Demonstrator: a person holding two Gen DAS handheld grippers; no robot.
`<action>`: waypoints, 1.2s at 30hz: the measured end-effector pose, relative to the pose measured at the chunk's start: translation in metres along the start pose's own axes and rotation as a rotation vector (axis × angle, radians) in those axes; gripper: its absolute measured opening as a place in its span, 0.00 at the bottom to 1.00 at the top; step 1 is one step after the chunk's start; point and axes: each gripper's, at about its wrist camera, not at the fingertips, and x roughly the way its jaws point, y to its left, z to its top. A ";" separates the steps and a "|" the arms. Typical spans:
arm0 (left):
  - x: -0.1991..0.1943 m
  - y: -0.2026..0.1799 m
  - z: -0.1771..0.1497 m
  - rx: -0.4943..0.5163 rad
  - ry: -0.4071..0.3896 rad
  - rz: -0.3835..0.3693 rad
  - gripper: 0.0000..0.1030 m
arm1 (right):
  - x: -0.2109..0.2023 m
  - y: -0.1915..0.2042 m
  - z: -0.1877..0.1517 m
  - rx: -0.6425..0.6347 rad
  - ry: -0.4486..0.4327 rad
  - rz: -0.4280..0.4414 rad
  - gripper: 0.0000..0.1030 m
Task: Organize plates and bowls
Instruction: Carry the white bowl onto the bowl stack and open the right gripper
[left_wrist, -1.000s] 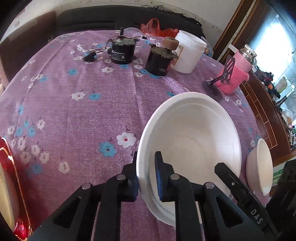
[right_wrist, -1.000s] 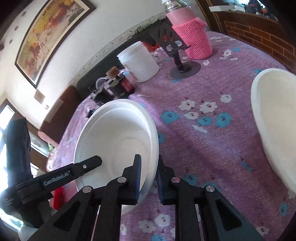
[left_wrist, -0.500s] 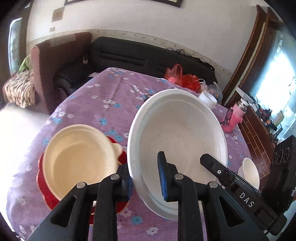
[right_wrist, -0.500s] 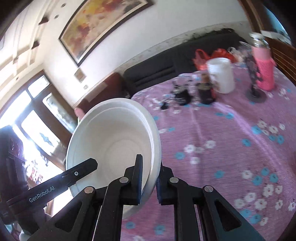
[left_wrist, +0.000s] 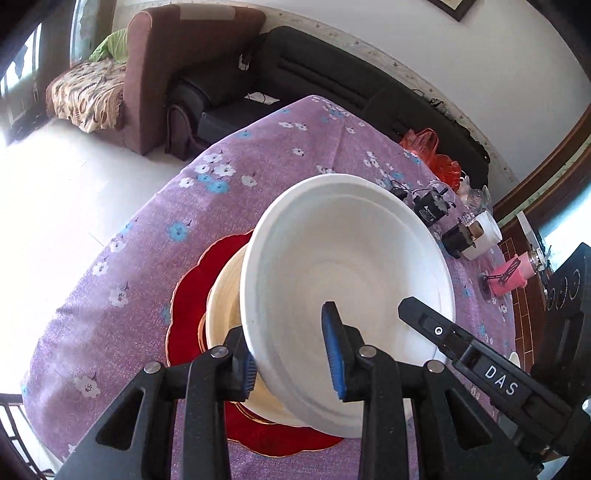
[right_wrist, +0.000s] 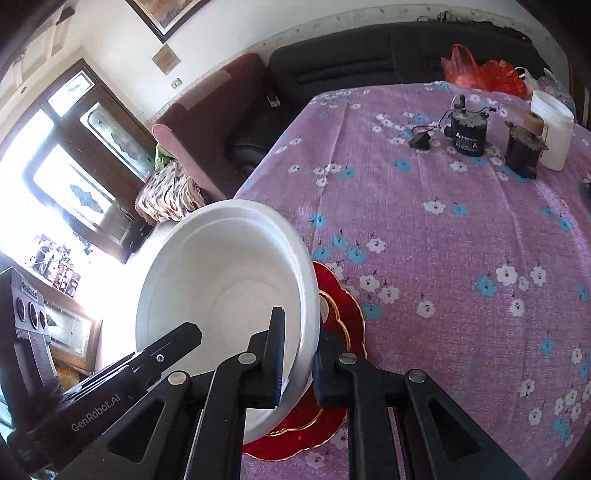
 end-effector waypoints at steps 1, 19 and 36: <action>0.002 0.005 -0.002 -0.007 0.007 -0.002 0.29 | 0.004 0.000 0.000 0.000 0.010 -0.001 0.14; -0.042 0.027 -0.015 0.051 -0.104 0.020 0.61 | 0.028 0.033 -0.015 -0.192 0.019 -0.159 0.14; -0.098 0.048 -0.046 0.034 -0.273 -0.040 0.67 | 0.000 0.032 -0.023 -0.185 -0.084 -0.119 0.59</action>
